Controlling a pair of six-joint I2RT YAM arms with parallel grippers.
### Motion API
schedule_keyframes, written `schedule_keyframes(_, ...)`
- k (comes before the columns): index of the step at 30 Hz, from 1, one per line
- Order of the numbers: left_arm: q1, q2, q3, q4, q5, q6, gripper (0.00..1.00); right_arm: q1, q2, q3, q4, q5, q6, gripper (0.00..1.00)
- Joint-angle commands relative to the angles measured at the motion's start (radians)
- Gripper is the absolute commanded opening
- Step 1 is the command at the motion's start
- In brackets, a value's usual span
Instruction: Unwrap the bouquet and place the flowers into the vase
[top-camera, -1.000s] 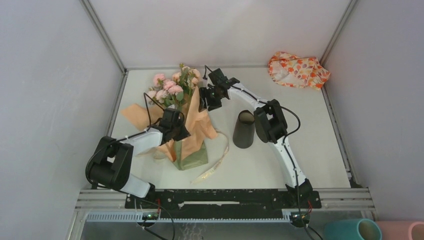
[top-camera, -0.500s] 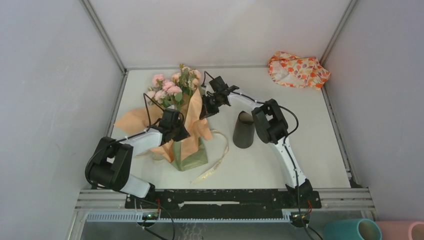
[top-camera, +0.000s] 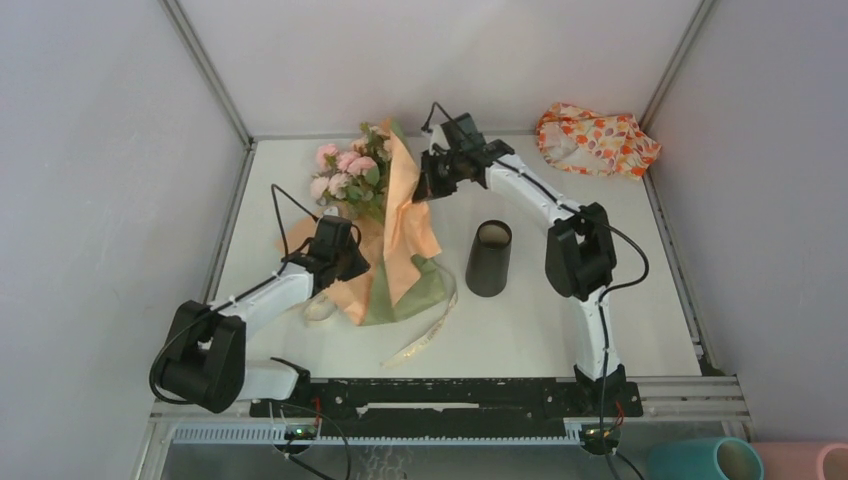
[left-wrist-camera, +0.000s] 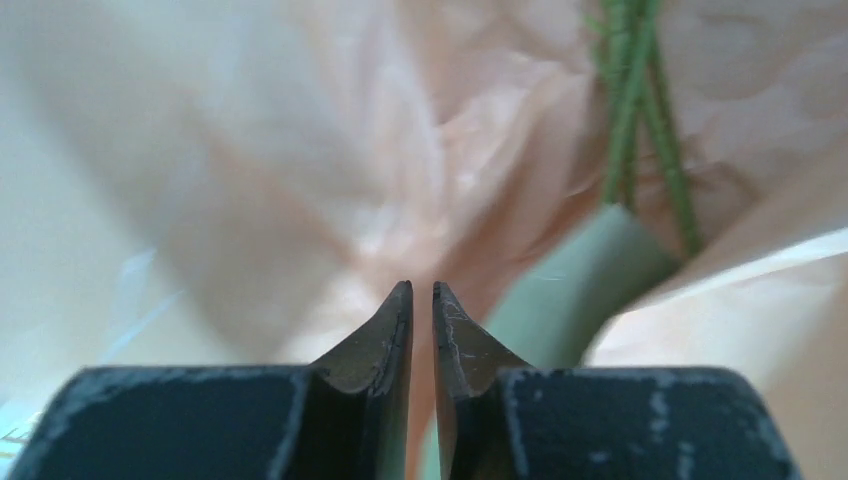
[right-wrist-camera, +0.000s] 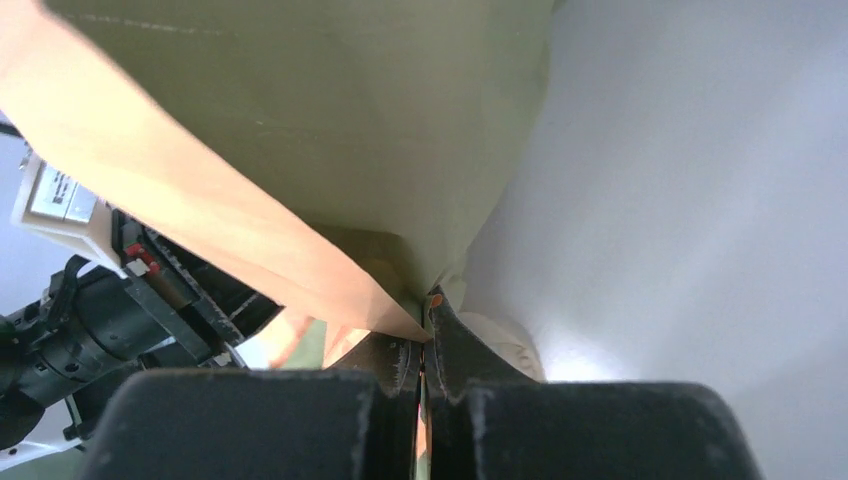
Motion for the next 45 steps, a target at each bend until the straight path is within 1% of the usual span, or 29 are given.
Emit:
schedule_keyframes(1, 0.002, -0.055, 0.025, -0.050, -0.088, 0.030, 0.18, -0.055, -0.049, 0.031, -0.048, 0.035, -0.027, 0.00)
schedule_keyframes(7, 0.004, -0.013, 0.027, -0.039, -0.097, 0.031, 0.17, -0.061, -0.012, 0.043, -0.066, 0.021, -0.028, 0.06)
schedule_keyframes(9, 0.004, 0.004, 0.020, -0.019, -0.088, 0.027, 0.17, -0.063, 0.001, 0.052, -0.075, 0.023, -0.030, 0.10)
schedule_keyframes(13, 0.004, 0.046, 0.015, 0.009, -0.075, 0.022, 0.17, -0.065, 0.014, 0.072, -0.100, 0.032, -0.031, 0.12)
schedule_keyframes(15, 0.004, 0.066, 0.014, 0.024, -0.071, 0.021, 0.17, -0.067, 0.013, 0.077, -0.108, 0.035, -0.034, 0.17)
schedule_keyframes(16, 0.004, 0.075, 0.014, 0.029, -0.072, 0.020, 0.16, -0.067, 0.010, 0.079, -0.112, 0.036, -0.036, 0.22)
schedule_keyframes(21, 0.003, 0.127, 0.014, 0.051, -0.067, 0.019, 0.16, -0.075, 0.003, 0.071, -0.126, 0.029, -0.040, 0.33)
schedule_keyframes(22, 0.003, 0.137, 0.013, 0.053, -0.067, 0.018, 0.16, -0.076, 0.004, 0.068, -0.126, 0.025, -0.040, 0.34)
schedule_keyframes(24, 0.003, 0.152, 0.013, 0.057, -0.064, 0.017, 0.16, -0.079, 0.005, 0.059, -0.125, 0.016, -0.042, 0.34)
schedule_keyframes(25, 0.003, 0.156, 0.013, 0.059, -0.064, 0.017, 0.16, -0.078, 0.006, 0.056, -0.125, 0.018, -0.041, 0.31)
schedule_keyframes(27, 0.003, 0.166, 0.015, 0.061, -0.064, 0.019, 0.15, -0.078, 0.008, 0.055, -0.130, 0.017, -0.039, 0.20)
schedule_keyframes(28, 0.004, 0.166, 0.015, 0.062, -0.064, 0.019, 0.15, -0.080, 0.008, 0.053, -0.133, 0.020, -0.038, 0.18)
schedule_keyframes(32, 0.003, 0.180, 0.014, 0.066, -0.069, 0.021, 0.15, -0.093, -0.021, 0.026, -0.137, 0.060, -0.039, 0.16)
schedule_keyframes(34, 0.003, 0.189, 0.013, 0.070, -0.070, 0.022, 0.15, -0.113, -0.045, 0.003, -0.139, 0.094, -0.026, 0.12)
schedule_keyframes(36, 0.005, 0.202, 0.014, 0.076, -0.071, 0.024, 0.15, -0.138, -0.074, -0.029, -0.137, 0.133, -0.006, 0.11)
schedule_keyframes(41, 0.013, 0.236, 0.015, 0.083, -0.073, 0.022, 0.15, -0.202, -0.154, -0.145, -0.084, 0.129, 0.019, 0.11)
schedule_keyframes(45, 0.021, 0.255, 0.017, 0.085, -0.073, 0.017, 0.15, -0.247, -0.177, -0.187, -0.085, 0.138, 0.030, 0.11)
